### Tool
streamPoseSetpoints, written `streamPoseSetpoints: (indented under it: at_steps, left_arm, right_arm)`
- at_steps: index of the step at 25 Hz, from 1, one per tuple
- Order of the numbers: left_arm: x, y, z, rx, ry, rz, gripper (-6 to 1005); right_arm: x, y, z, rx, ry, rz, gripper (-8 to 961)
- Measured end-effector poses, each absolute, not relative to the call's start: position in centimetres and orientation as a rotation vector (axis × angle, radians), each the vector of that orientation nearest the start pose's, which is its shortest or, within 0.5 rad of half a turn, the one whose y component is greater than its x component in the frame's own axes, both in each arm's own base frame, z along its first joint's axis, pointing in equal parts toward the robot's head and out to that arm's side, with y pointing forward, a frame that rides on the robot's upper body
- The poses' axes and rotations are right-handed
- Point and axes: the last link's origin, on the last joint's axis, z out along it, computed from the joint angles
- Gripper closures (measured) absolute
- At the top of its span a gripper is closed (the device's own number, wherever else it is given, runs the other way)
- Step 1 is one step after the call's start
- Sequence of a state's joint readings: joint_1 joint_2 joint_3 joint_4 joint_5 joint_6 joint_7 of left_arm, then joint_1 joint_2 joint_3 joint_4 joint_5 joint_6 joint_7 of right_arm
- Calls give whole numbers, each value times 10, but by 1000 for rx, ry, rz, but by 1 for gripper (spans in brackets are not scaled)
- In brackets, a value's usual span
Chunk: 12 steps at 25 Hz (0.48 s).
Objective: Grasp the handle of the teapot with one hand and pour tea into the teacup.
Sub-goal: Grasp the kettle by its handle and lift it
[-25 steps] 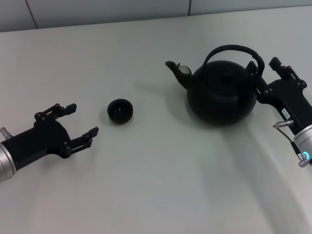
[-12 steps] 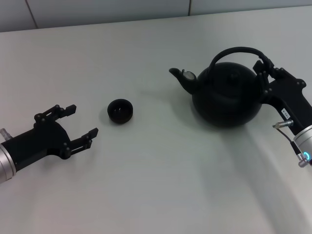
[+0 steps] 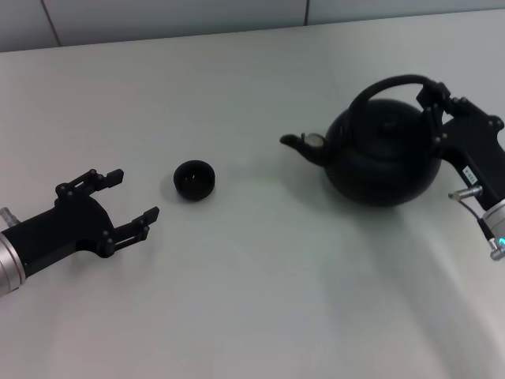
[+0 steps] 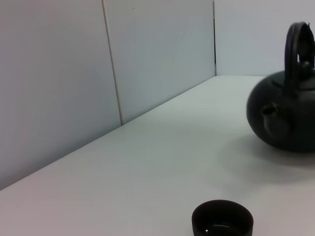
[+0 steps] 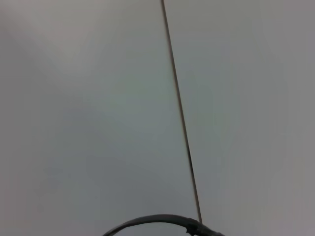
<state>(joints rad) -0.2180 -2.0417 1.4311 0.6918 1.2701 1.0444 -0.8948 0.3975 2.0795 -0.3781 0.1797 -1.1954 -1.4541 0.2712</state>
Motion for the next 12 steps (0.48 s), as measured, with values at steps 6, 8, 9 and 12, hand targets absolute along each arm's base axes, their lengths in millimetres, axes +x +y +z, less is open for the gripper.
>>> streamPoseSetpoints:
  at_steps: [6, 8, 9, 12]
  left_arm:
    - [-304, 295, -43, -2489, -314, -487, 198]
    - [-303, 295, -44, -2493, -312, -488, 198]
    - [-303, 296, -44, -2495, -309, -489, 198]
    - [-301, 296, -44, -2497, -302, -491, 198]
  right_arm:
    - [319, 287, -24, -1677, 523, 905, 816]
    - [315, 292, -22, -1692, 493, 911, 817]
    - [313, 295, -21, -1701, 477, 914, 817]
    - [306, 305, -17, -1742, 426, 926, 817]
